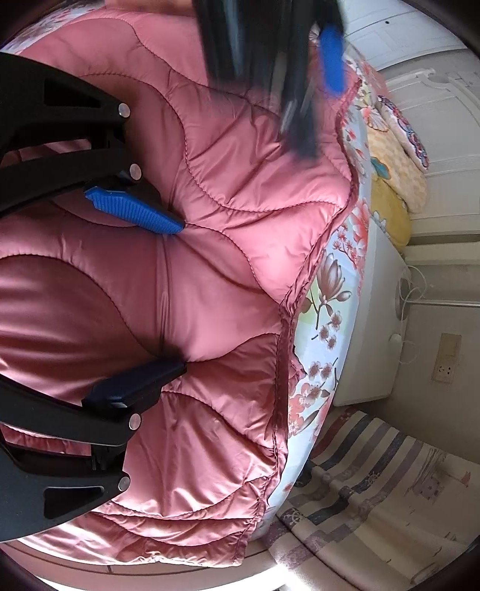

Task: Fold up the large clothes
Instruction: 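Press the folded pink jacket flat with both open tools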

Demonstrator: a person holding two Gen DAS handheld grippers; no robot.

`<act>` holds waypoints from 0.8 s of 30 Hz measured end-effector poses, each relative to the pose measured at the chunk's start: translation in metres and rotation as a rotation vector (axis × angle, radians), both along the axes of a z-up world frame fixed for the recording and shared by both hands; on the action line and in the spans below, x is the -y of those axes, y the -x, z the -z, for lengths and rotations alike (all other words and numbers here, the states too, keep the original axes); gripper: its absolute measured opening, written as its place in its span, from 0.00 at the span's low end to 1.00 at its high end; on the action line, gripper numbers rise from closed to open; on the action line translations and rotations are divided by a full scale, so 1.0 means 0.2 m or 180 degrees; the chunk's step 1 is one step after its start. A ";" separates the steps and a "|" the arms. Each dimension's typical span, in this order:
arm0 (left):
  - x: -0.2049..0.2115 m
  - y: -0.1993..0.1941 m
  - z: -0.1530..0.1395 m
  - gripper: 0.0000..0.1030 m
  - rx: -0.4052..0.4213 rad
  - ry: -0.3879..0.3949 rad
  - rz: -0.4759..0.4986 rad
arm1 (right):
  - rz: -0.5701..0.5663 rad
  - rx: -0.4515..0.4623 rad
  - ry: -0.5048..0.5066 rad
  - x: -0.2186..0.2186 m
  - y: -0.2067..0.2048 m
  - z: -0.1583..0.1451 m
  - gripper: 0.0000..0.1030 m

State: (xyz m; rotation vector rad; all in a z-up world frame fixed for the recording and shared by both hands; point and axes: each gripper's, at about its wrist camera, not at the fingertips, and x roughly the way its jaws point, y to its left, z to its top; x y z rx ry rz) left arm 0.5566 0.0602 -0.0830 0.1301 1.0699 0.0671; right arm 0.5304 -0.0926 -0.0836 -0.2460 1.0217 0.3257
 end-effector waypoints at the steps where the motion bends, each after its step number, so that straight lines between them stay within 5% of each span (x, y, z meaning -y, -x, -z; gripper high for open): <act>1: -0.02 -0.02 0.06 0.84 -0.0070 0.0019 -0.0091 | 0.0034 0.0033 -0.0032 0.03 0.02 -0.04 0.66; 6: -0.03 0.03 0.10 0.85 0.0063 -0.0085 -0.0139 | 0.0135 0.0471 0.0301 0.19 0.17 -0.23 0.77; 9: -0.04 0.04 0.11 0.85 0.0089 -0.0050 -0.0173 | 0.0335 0.0241 0.0717 0.38 0.14 -0.03 0.86; 11: -0.04 0.04 0.12 0.86 0.0088 -0.0002 -0.0178 | 0.0408 -0.0001 0.0017 0.56 0.11 0.04 0.88; 12: -0.04 0.04 0.12 0.86 0.0093 -0.0001 -0.0173 | 0.0423 -0.0033 -0.0026 0.59 0.10 0.03 0.88; 19: -0.07 0.06 0.11 0.86 0.0137 0.0082 -0.0169 | 0.0052 0.0520 0.0700 0.46 0.53 -0.19 0.84; 24: -0.08 0.06 0.11 0.87 0.0135 0.0169 -0.0184 | 0.0058 0.0212 0.0913 0.61 0.67 0.05 0.88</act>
